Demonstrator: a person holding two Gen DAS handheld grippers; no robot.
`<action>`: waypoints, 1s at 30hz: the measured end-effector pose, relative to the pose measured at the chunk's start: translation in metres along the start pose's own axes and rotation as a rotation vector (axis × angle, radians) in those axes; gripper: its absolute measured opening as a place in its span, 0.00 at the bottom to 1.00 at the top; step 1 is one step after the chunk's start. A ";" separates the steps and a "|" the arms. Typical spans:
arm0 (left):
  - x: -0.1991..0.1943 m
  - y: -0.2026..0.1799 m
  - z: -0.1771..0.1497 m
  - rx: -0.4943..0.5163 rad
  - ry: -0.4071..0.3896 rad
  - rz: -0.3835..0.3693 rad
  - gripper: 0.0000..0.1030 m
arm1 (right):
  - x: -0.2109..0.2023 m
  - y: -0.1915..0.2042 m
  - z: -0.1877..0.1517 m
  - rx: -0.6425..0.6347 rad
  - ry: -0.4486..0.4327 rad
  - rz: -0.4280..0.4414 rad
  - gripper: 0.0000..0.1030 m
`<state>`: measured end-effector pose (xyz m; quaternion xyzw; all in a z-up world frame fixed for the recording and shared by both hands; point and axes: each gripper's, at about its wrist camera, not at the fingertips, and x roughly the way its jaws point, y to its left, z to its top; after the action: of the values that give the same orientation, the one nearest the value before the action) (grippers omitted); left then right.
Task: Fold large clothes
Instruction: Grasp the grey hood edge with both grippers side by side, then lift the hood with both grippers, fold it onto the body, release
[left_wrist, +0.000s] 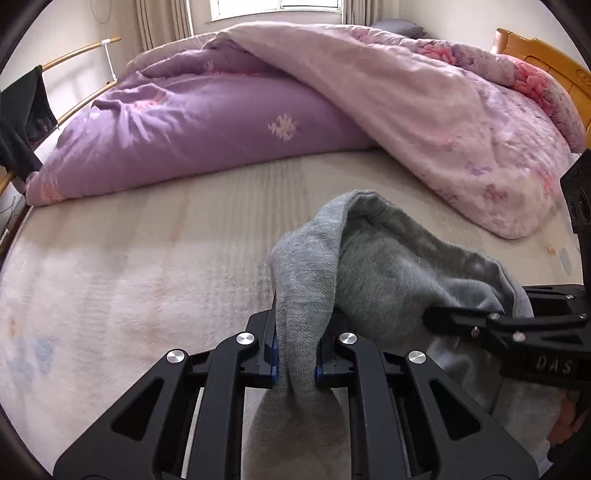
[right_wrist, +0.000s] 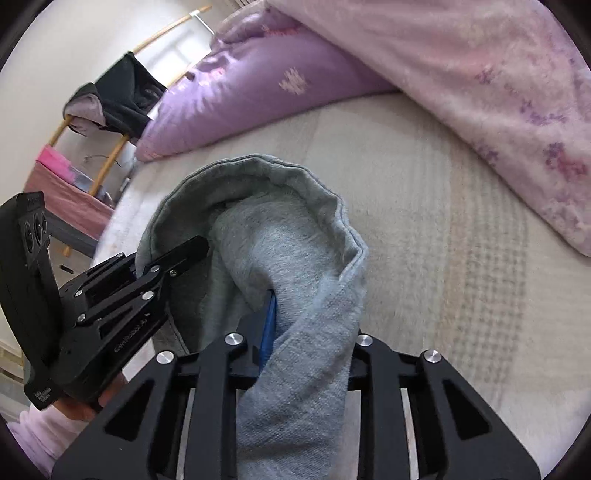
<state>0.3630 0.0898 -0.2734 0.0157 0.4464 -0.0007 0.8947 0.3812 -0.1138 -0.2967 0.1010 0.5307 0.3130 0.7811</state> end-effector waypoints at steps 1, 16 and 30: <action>-0.007 0.001 0.002 -0.010 0.006 -0.009 0.12 | -0.011 0.004 -0.002 -0.011 -0.023 0.005 0.17; -0.233 -0.005 -0.064 -0.214 0.093 -0.115 0.12 | -0.195 0.117 -0.117 -0.025 -0.151 0.010 0.12; -0.344 -0.033 -0.249 -0.297 0.266 -0.044 0.13 | -0.219 0.185 -0.297 -0.083 0.073 -0.201 0.12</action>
<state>-0.0434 0.0599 -0.1489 -0.1263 0.5560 0.0478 0.8202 -0.0069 -0.1508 -0.1614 0.0034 0.5529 0.2584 0.7922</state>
